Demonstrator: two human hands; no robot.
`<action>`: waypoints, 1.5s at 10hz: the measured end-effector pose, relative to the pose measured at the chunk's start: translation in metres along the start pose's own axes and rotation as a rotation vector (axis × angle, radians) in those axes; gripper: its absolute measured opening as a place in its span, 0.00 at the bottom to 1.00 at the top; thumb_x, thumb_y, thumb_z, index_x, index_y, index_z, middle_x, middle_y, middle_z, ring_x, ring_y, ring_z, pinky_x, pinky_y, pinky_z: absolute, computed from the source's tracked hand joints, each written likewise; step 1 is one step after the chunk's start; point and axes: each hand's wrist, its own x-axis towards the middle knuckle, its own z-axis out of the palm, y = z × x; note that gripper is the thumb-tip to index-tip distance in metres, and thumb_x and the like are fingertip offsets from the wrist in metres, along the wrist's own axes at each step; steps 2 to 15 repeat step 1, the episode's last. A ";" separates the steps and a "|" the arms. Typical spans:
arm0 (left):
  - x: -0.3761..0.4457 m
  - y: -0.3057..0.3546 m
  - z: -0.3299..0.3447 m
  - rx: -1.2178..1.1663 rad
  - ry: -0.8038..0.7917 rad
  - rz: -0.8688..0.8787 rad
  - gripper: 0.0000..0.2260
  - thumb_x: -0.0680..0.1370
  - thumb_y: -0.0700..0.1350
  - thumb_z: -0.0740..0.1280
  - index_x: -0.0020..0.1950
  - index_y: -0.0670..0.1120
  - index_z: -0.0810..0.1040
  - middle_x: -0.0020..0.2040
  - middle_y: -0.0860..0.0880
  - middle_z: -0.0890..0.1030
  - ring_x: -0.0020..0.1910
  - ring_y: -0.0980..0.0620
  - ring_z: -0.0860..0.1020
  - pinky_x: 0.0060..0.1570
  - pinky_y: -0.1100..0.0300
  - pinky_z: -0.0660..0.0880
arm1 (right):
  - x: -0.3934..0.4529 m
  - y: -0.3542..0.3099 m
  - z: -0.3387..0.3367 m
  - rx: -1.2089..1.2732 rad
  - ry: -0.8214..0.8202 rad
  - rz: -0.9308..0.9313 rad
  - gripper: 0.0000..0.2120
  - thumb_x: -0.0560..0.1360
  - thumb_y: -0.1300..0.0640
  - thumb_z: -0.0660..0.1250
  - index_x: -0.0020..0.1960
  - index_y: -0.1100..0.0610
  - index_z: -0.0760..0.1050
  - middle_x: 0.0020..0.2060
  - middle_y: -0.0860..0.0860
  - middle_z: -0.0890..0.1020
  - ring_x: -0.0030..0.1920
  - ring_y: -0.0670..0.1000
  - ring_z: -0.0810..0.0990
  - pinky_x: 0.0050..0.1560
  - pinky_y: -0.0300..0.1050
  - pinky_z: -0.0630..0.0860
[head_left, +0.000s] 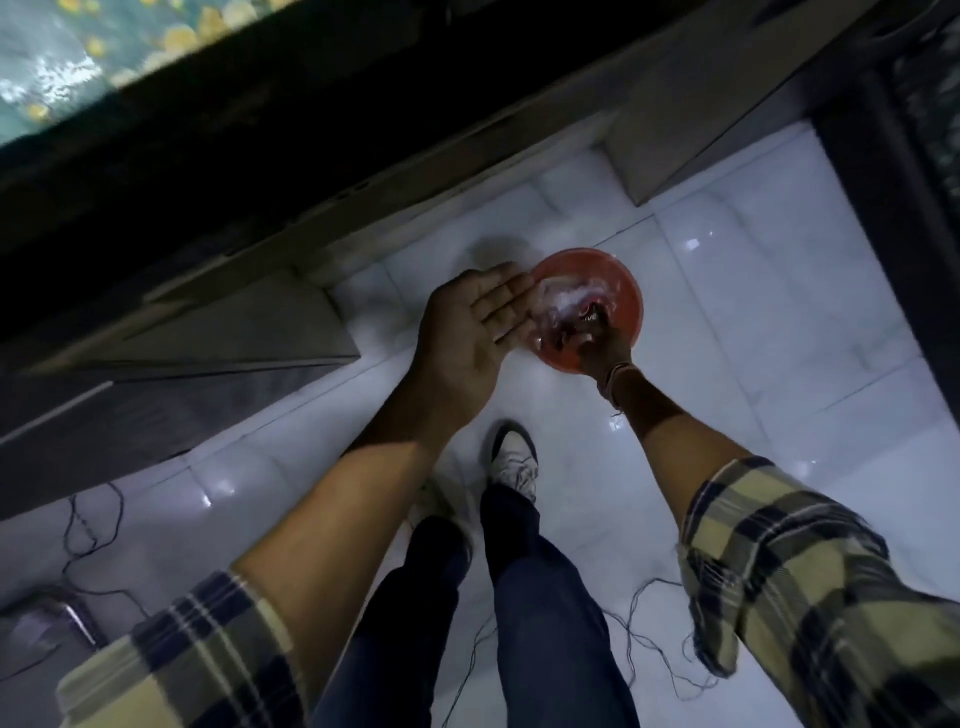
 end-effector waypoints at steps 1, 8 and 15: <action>-0.010 0.000 0.004 0.022 -0.030 -0.005 0.12 0.84 0.46 0.59 0.57 0.45 0.81 0.51 0.48 0.86 0.53 0.51 0.84 0.58 0.55 0.78 | -0.032 -0.021 0.005 -0.033 -0.036 0.070 0.18 0.85 0.69 0.54 0.73 0.59 0.62 0.34 0.34 0.85 0.37 0.33 0.84 0.37 0.29 0.79; -0.010 0.000 0.004 0.022 -0.030 -0.005 0.12 0.84 0.46 0.59 0.57 0.45 0.81 0.51 0.48 0.86 0.53 0.51 0.84 0.58 0.55 0.78 | -0.032 -0.021 0.005 -0.033 -0.036 0.070 0.18 0.85 0.69 0.54 0.73 0.59 0.62 0.34 0.34 0.85 0.37 0.33 0.84 0.37 0.29 0.79; -0.010 0.000 0.004 0.022 -0.030 -0.005 0.12 0.84 0.46 0.59 0.57 0.45 0.81 0.51 0.48 0.86 0.53 0.51 0.84 0.58 0.55 0.78 | -0.032 -0.021 0.005 -0.033 -0.036 0.070 0.18 0.85 0.69 0.54 0.73 0.59 0.62 0.34 0.34 0.85 0.37 0.33 0.84 0.37 0.29 0.79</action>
